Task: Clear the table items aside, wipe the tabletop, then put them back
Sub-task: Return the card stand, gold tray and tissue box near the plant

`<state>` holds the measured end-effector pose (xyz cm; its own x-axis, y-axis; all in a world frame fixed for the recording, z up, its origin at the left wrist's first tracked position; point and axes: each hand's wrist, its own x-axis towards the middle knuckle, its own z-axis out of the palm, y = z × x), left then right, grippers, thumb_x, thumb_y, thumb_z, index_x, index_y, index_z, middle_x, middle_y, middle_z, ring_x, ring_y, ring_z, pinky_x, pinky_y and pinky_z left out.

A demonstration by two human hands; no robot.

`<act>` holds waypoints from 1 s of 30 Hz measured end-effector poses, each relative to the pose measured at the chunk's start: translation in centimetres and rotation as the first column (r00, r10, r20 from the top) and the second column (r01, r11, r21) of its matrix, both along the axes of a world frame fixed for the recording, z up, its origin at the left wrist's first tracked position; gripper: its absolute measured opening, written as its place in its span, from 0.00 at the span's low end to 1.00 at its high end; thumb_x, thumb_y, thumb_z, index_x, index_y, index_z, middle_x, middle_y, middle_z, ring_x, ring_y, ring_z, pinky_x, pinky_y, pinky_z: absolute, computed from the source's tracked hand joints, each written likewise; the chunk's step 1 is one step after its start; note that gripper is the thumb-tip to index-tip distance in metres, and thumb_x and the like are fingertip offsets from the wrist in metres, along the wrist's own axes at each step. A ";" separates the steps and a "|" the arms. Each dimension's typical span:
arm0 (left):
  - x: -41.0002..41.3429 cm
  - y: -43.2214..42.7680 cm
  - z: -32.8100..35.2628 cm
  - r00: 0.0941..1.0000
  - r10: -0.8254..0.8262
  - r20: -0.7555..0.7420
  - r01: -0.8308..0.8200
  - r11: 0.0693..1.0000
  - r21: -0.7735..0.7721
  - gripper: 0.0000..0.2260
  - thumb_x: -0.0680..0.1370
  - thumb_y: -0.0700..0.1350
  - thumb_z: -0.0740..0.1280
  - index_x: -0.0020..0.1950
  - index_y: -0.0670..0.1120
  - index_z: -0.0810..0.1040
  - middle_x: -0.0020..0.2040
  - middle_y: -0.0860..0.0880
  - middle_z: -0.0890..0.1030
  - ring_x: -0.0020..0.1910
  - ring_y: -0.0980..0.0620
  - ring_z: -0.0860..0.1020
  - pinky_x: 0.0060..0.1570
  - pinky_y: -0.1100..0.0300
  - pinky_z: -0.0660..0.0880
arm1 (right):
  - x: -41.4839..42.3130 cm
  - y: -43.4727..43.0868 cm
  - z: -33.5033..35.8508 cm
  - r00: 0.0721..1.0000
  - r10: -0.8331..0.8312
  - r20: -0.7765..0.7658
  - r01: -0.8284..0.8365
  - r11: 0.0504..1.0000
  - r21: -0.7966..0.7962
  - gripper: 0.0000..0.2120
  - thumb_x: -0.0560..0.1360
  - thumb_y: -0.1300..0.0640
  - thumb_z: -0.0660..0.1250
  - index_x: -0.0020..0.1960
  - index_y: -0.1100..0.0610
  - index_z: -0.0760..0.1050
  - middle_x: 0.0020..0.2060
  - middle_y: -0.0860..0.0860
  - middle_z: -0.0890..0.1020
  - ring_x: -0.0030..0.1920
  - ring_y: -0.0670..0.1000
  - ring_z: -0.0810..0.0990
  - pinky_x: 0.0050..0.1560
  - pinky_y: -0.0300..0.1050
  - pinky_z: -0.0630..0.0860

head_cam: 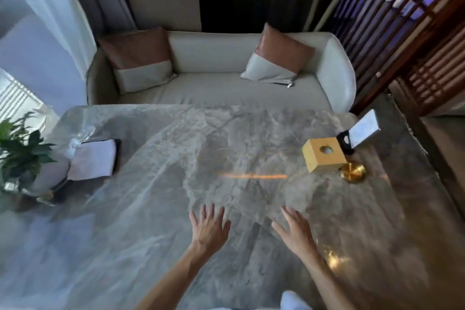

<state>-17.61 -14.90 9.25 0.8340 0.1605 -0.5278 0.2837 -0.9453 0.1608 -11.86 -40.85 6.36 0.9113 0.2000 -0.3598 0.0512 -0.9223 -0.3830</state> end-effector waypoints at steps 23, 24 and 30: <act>27.2 -27.3 3.9 0.990 0.067 0.122 -0.033 0.964 -0.263 0.14 0.78 0.44 0.54 0.58 0.47 0.76 0.57 0.42 0.82 0.55 0.38 0.79 0.53 0.49 0.75 | 22.8 -29.0 10.0 0.837 -0.489 -0.246 0.546 0.714 0.439 0.24 0.79 0.53 0.64 0.70 0.66 0.69 0.67 0.58 0.75 0.66 0.49 0.73 0.65 0.37 0.63; 29.0 -28.8 3.9 0.988 0.091 0.123 -0.054 0.959 -0.277 0.15 0.78 0.44 0.54 0.60 0.48 0.76 0.58 0.41 0.81 0.56 0.38 0.79 0.54 0.48 0.75 | 25.3 -29.1 10.5 0.839 -0.482 -0.252 0.542 0.696 0.471 0.26 0.79 0.52 0.64 0.71 0.66 0.67 0.67 0.58 0.74 0.68 0.51 0.72 0.67 0.38 0.63; 39.3 -36.1 1.7 0.989 0.135 0.067 -0.110 0.948 -0.300 0.18 0.75 0.40 0.57 0.62 0.50 0.76 0.60 0.41 0.80 0.60 0.39 0.78 0.56 0.51 0.74 | 35.0 -27.3 10.3 0.873 -0.431 -0.229 0.488 0.765 0.421 0.37 0.72 0.32 0.61 0.65 0.63 0.73 0.60 0.56 0.80 0.63 0.55 0.78 0.63 0.48 0.71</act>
